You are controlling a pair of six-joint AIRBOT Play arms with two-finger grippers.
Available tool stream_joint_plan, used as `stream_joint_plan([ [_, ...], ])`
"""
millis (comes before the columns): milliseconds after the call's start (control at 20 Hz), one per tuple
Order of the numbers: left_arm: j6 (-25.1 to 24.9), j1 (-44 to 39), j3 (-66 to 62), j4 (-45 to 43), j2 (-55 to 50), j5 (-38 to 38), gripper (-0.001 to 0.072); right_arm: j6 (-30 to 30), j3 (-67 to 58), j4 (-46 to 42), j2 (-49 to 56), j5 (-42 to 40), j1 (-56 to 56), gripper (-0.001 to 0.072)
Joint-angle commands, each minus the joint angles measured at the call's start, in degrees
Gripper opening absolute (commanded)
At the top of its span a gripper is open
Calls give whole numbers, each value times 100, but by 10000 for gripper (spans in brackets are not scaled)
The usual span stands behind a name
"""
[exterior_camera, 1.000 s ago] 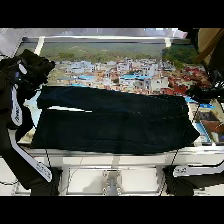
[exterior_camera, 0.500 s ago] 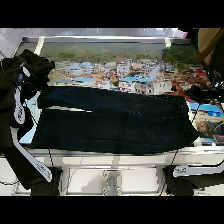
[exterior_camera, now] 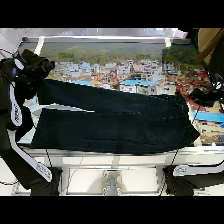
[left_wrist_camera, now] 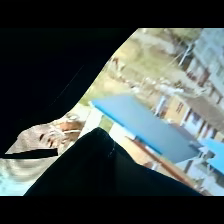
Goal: Fold the clothes and pants, and hang the long-sleeved shirts on hangers.
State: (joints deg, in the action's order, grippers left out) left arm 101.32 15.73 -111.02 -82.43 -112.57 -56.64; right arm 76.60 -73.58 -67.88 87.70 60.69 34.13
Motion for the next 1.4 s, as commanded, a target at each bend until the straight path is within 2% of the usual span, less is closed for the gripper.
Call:
stream_joint_plan([
  [0,-17,-9,-55,-42,278,-22,16,166,-15,273,192,-319,306,518],
  [300,-13,-63,-55,-42,348,-76,16,-981,-476,2002,1379,-111,162,518],
  [450,-13,-63,-55,-42,348,-85,16,-1008,-935,2022,1788,98,-66,503],
  [550,-13,-70,-55,-42,348,-109,16,-1003,-1099,1939,1937,323,-142,408],
  [650,-13,-74,-55,-42,350,-142,16,-994,-1115,1954,1941,319,-164,49],
  [900,-11,-46,-87,-44,595,96,16,-647,-2092,1928,1871,313,-52,41],
  [1050,-15,-70,-87,-44,785,516,16,-151,-2761,1648,1847,238,7,41],
  [1200,-13,-87,-85,-85,706,520,16,269,-2839,1257,1875,17,11,41],
  [1350,-13,-151,-85,-83,433,540,16,334,-2830,1255,1996,-350,-166,42],
])
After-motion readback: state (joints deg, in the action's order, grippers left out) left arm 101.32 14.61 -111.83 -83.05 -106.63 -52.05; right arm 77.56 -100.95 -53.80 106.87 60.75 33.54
